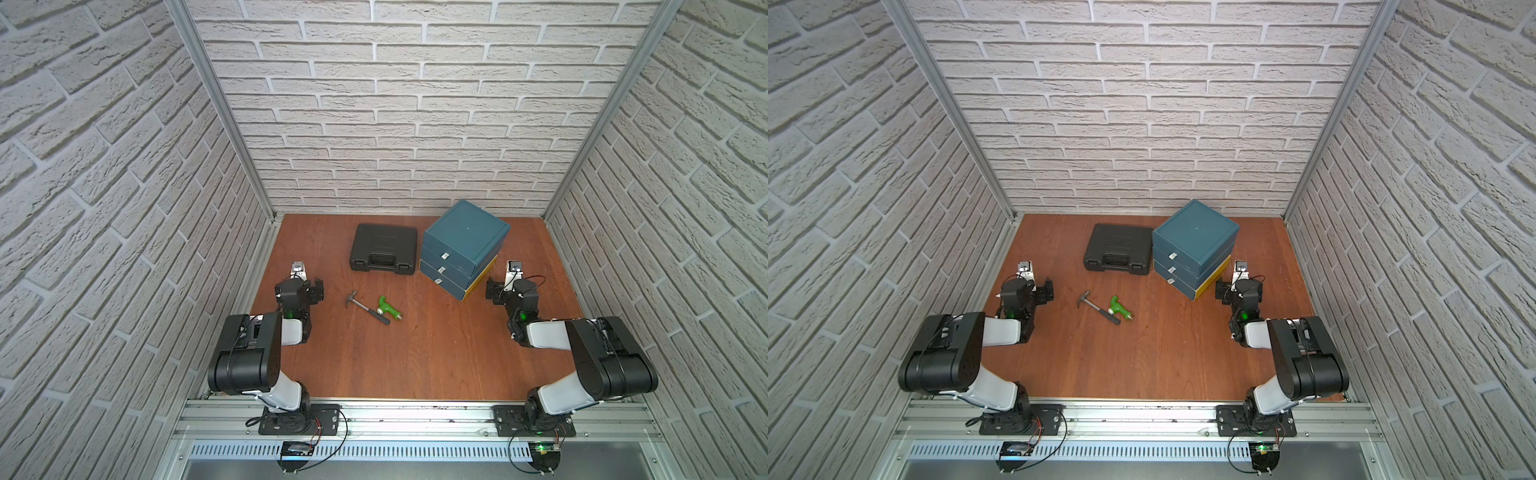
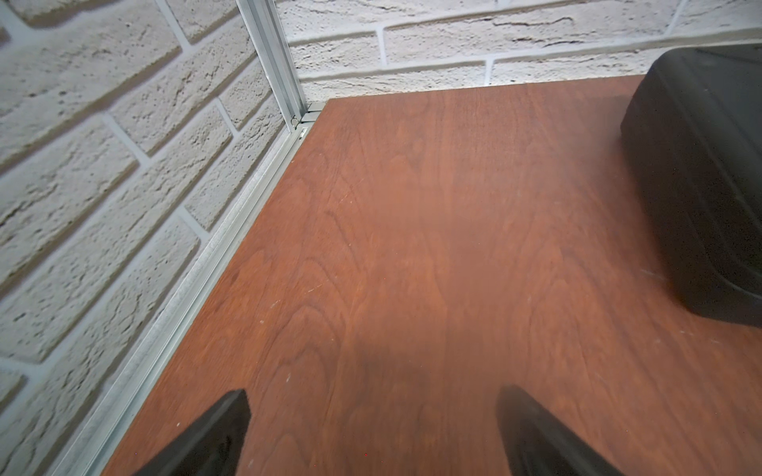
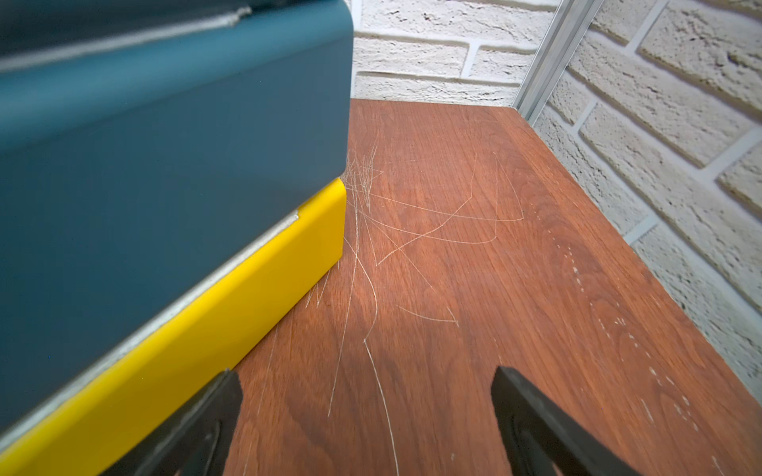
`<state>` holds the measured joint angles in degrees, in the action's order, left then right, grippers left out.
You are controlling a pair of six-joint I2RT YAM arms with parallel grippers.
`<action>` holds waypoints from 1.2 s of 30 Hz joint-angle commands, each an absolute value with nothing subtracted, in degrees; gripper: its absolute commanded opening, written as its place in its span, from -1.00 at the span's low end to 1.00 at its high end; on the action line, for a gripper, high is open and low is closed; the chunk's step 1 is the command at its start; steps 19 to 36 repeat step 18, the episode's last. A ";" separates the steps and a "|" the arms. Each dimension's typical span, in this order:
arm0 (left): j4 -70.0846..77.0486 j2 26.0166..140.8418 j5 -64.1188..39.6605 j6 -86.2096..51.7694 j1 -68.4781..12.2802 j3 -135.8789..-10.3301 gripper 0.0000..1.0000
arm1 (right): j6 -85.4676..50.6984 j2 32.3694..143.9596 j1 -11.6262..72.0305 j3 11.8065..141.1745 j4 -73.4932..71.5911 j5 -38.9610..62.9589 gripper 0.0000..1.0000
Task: Put the paint cans in the drawer according to color
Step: Reset both arms
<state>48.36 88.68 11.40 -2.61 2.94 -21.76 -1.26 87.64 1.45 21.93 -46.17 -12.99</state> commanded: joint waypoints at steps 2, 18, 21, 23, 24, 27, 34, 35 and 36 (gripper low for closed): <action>51.50 88.74 10.99 -2.85 3.02 -21.36 0.96 | -1.22 86.75 1.05 22.06 -48.82 -12.83 0.98; 51.50 88.69 11.01 -2.84 3.03 -21.36 0.97 | -1.26 86.75 0.87 22.15 -48.68 -12.29 0.98; 51.50 88.69 11.01 -2.84 3.03 -21.36 0.97 | -1.26 86.75 0.87 22.15 -48.68 -12.29 0.98; 51.50 88.69 11.01 -2.84 3.03 -21.36 0.97 | -1.26 86.75 0.87 22.15 -48.68 -12.29 0.98; 51.50 88.69 11.01 -2.84 3.03 -21.36 0.97 | -1.26 86.75 0.87 22.15 -48.68 -12.29 0.98; 51.50 88.69 11.01 -2.84 3.03 -21.36 0.97 | -1.26 86.75 0.87 22.15 -48.68 -12.29 0.98; 51.50 88.69 11.01 -2.84 3.03 -21.36 0.97 | -1.26 86.75 0.87 22.15 -48.68 -12.29 0.98; 51.50 88.69 11.01 -2.84 3.03 -21.36 0.97 | -1.26 86.75 0.87 22.15 -48.68 -12.29 0.98; 51.50 88.69 11.01 -2.84 3.03 -21.36 0.97 | -1.26 86.75 0.87 22.15 -48.68 -12.29 0.98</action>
